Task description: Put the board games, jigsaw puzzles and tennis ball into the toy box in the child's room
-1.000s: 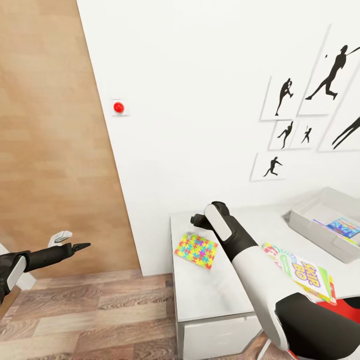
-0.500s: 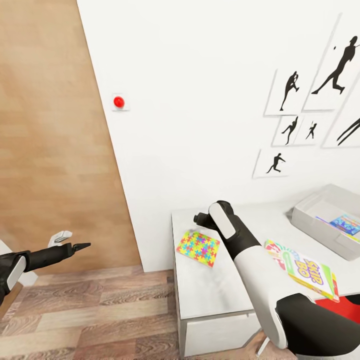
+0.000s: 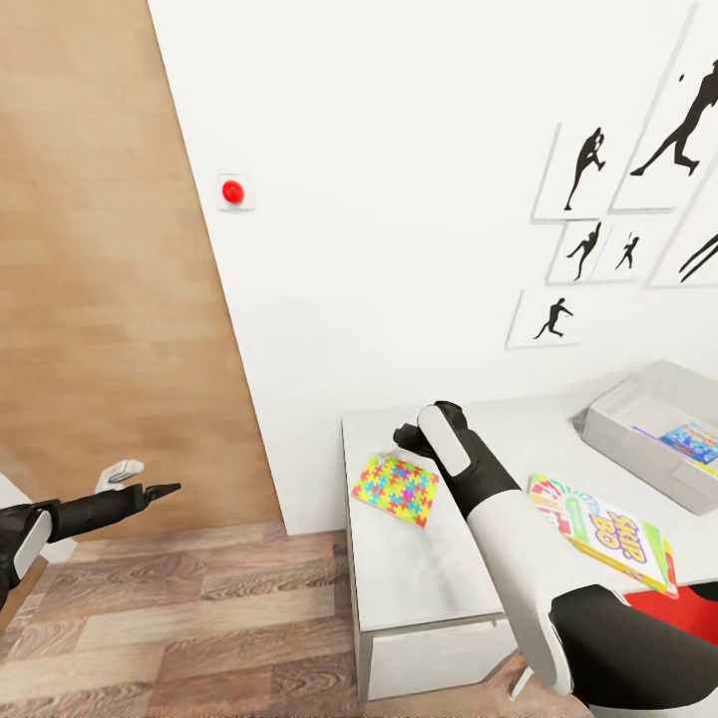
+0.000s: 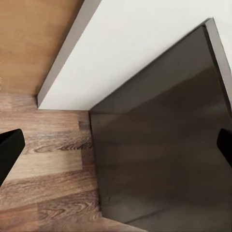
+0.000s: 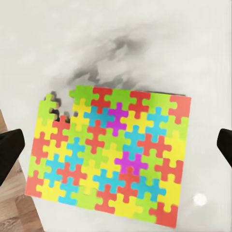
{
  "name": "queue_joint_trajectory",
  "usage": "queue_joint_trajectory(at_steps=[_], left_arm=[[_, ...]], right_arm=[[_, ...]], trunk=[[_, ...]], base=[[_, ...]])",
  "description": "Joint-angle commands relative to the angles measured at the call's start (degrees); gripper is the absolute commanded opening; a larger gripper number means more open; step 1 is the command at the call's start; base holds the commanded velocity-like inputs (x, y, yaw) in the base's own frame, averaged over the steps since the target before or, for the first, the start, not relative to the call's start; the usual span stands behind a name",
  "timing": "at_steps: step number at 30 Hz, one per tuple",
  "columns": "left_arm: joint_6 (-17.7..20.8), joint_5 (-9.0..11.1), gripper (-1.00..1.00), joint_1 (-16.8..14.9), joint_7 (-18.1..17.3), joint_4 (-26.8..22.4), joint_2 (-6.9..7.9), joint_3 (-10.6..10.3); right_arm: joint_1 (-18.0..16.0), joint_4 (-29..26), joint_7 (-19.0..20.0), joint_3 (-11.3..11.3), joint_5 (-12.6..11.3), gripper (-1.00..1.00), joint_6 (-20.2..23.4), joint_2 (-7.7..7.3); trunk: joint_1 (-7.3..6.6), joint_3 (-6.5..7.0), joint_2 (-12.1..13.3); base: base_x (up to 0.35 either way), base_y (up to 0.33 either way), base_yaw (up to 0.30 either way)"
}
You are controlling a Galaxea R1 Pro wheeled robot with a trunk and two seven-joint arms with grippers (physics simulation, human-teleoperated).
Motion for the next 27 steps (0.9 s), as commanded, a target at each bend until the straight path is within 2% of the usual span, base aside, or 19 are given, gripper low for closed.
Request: queue_joint_trajectory(at_steps=[1, 7, 15, 23, 27], left_arm=[[0.4, 0.27, 1.0, -0.04, -0.1, 0.02, 0.01, 0.07], [0.36, 0.27, 1.0, -0.04, -0.08, 0.02, 0.01, 0.07], [0.35, 0.27, 1.0, -0.04, -0.1, 0.01, 0.01, 0.07], [0.35, 0.27, 1.0, -0.04, -0.19, 0.02, 0.01, -0.01], [0.35, 0.27, 1.0, -0.04, -0.2, 0.02, 0.01, 0.03]], right_arm=[[-0.06, -0.03, -0.96, -0.1, -0.47, 1.0, 0.07, 0.0], [-0.29, -0.05, -1.66, -0.41, -0.44, 1.0, 0.03, 0.0], [-1.2, -0.04, -1.92, -1.17, -0.39, 1.0, -0.04, -1.3], [-2.26, 0.0, -2.51, -1.41, -0.38, 1.0, -0.06, -1.76], [-2.67, 0.01, -3.33, -2.2, -0.44, 1.0, 0.0, -2.37]], trunk=[[0.01, -0.18, -0.07], [0.01, -0.73, -0.07], [0.01, -1.47, -0.07], [0.01, -2.21, -0.07], [0.01, -2.57, -0.07]], base=[[0.0, 0.0, 0.0], [0.0, 0.0, 0.0], [0.0, 0.0, 0.0], [0.0, 0.0, 0.0], [0.0, 0.0, 0.0]])
